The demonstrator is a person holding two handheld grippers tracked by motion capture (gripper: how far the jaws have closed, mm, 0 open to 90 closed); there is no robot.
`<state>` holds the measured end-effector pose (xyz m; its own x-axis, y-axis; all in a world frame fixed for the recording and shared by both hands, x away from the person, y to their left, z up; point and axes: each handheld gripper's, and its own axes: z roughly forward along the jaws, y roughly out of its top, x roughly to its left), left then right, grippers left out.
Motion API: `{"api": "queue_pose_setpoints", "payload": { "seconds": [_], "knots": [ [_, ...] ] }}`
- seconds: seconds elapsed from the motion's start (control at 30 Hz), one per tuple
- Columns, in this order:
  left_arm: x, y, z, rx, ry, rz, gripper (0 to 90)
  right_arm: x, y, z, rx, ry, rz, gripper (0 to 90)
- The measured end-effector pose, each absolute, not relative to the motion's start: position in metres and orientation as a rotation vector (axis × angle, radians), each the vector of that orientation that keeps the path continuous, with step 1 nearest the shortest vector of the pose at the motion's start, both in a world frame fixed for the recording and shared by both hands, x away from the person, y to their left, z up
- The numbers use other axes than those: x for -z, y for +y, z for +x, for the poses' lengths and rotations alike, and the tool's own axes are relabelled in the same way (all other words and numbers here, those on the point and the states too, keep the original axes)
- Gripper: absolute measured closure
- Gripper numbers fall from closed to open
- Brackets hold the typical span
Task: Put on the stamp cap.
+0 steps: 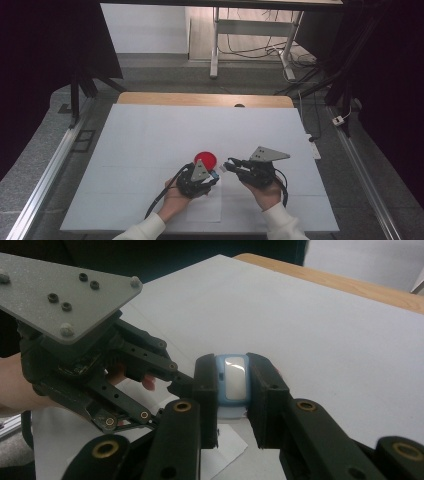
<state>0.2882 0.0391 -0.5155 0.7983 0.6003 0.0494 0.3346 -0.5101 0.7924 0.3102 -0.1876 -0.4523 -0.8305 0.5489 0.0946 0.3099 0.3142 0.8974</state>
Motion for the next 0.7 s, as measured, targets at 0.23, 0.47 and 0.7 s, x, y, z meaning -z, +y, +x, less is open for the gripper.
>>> {"api": "queue_pose_setpoints", "payload": {
  "seconds": [0.23,0.47,0.7],
  "knots": [
    [0.5158,0.0382,0.2879,-0.406,0.687,2.147,65.4,0.4532,-0.1847,0.3089,-1.525,2.348,0.787,74.8],
    [0.5155,0.038,0.2868,-0.419,0.684,2.141,65.3,0.4524,-0.183,0.3079,-1.529,2.341,0.8,74.8],
    [0.5153,0.0385,0.2866,-0.428,0.684,2.137,65.4,0.4537,-0.1784,0.307,-1.526,2.354,0.815,74.8]
  ]
}}
